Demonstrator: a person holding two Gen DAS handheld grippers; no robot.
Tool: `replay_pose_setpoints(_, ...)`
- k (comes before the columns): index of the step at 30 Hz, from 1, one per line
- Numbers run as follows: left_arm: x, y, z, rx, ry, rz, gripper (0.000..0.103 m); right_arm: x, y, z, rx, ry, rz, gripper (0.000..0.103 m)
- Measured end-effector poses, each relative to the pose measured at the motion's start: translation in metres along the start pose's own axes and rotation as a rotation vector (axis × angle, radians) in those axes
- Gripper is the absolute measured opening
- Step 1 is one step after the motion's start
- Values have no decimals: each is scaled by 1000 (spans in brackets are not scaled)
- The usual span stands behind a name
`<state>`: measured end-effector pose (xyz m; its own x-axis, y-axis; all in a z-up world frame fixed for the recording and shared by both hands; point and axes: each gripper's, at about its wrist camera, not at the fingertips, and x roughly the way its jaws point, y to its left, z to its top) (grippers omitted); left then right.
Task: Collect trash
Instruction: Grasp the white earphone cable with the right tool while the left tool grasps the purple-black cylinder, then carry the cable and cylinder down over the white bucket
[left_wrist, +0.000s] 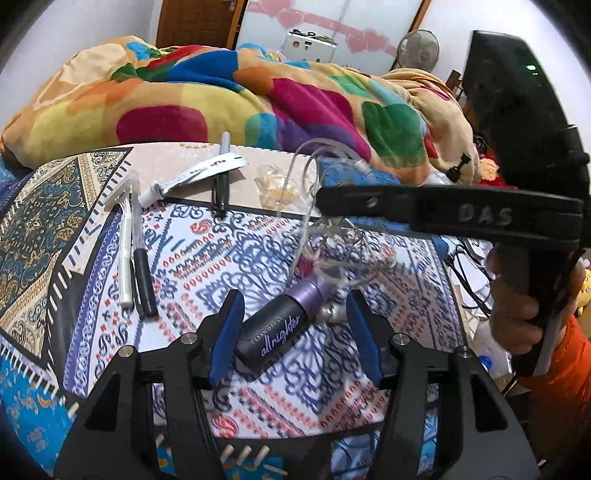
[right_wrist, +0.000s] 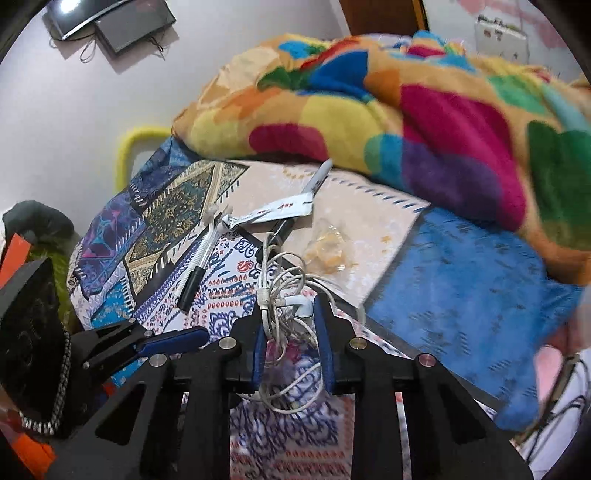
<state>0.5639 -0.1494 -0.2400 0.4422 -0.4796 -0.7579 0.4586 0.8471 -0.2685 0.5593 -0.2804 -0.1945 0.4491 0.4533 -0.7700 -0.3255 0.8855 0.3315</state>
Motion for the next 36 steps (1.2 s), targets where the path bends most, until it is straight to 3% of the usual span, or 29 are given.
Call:
replay_pose_setpoints(7,-3,-18,-31,28,59,104,26,-31,-4,-9,18,-56,-54,22)
replay_pose_setpoints(15,-21,-12,-53,-64,72,197,26,-42,-25,-32,85,-43,-76,22)
replay_pose_setpoints(24,-11,-22,-50,-19,72,256,26,-20,-28,-68,31,44,-162,22)
replay_pose_setpoints(28,-4,-29,-46,15,60,305,26,-17,-22,-73,-13,32,-197,24)
replay_pose_setpoints(32,-3,-28,-43,-2,51,301,26,-15,-21,-76,-24,33,-191,27)
replay_pose_setpoints(36,-6,-25,-44,-39,57,253,26,-16,-18,-79,-29,24,-202,22)
